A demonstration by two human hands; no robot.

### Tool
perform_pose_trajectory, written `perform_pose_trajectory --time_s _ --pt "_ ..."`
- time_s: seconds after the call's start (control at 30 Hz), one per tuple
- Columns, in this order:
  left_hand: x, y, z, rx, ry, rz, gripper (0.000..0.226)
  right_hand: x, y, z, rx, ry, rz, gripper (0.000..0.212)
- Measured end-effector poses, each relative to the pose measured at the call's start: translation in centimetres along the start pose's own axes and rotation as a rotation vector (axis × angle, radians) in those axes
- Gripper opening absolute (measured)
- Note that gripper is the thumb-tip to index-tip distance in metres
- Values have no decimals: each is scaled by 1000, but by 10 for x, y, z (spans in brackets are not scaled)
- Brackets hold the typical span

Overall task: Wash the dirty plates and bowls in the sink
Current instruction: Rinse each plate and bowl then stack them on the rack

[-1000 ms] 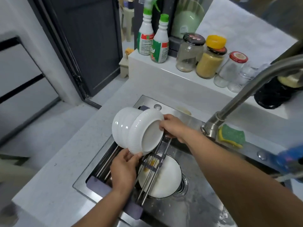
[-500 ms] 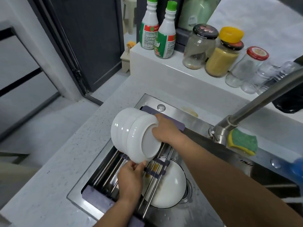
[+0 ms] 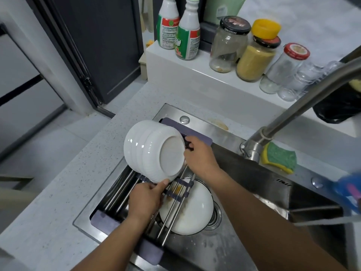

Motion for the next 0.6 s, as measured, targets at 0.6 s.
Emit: perform_pose_trajectory --time_s 0.6 --pt "26 74 -125 130 184 -31 42 -161 117 -44 77 -494 -550 71"
Point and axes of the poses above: each hand's wrist, its own y-axis away from the middle knuckle, its own z-axis out of the back of the hand, x = y × z, the point moved 6 cm from there along -y, towards the middle knuckle, and after that the axes turned 9 degrees about z, right-handed, at the moved point
